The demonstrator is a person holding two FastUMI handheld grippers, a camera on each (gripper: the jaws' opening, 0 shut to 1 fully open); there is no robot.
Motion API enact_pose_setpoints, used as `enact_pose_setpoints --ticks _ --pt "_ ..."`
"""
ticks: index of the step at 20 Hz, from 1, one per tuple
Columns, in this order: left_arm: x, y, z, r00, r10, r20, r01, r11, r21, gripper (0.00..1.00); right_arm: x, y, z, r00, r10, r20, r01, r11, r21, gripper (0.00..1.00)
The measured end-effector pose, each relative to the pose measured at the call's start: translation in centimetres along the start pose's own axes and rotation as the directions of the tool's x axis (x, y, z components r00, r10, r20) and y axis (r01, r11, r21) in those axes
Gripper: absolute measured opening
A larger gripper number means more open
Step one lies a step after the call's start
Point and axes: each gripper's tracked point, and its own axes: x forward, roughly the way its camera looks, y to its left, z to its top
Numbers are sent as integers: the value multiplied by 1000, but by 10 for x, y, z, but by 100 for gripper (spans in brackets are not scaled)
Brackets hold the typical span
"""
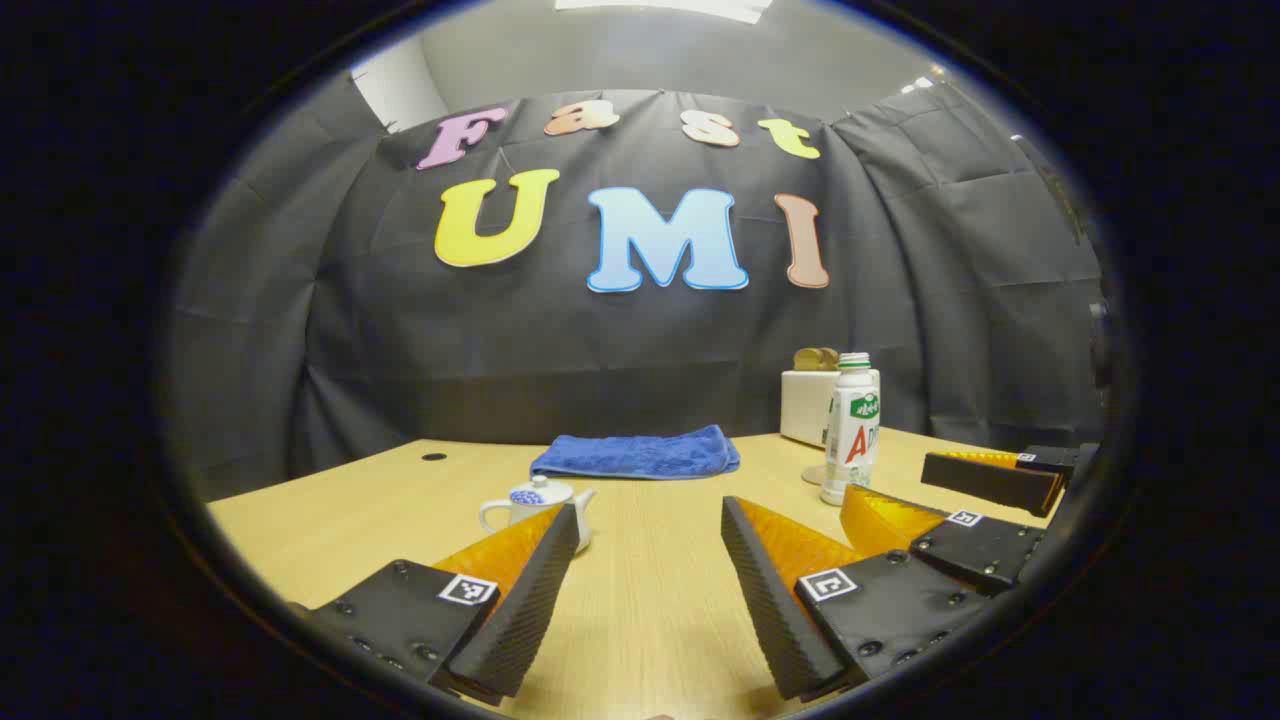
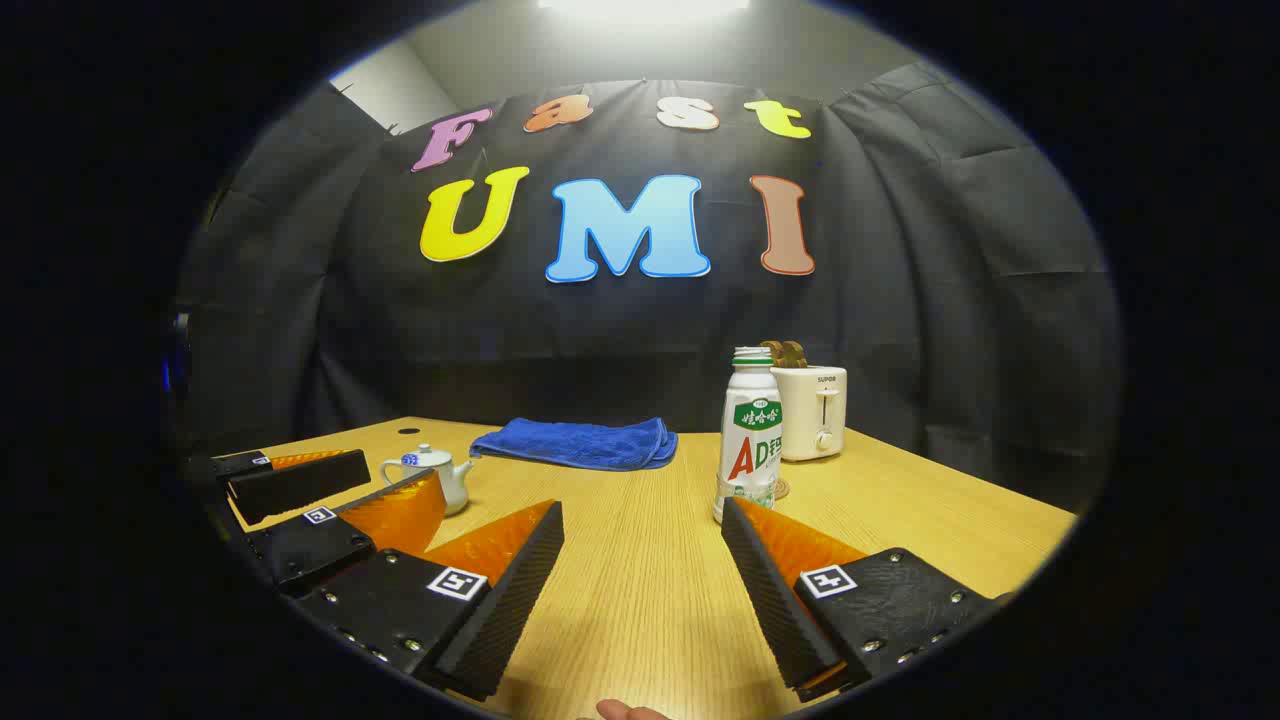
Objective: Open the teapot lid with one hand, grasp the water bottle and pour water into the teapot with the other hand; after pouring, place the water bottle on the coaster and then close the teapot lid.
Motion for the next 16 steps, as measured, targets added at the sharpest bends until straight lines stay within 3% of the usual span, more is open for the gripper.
enact_pose_setpoints --ticks 6,9,16 --pt "-1 -1 2 1000 -3 1 3 1000 1 99 0 -4 0 1000 -19 1 19 1000 1 98" --pt "-1 8 1 999 48 -3 -48 999 2 99 0 -4 1 1000 -26 2 26 1000 0 98" --pt "-1 4 0 999 38 -2 -38 999 1 99 0 -11 0 998 -67 -1 67 998 4 98"
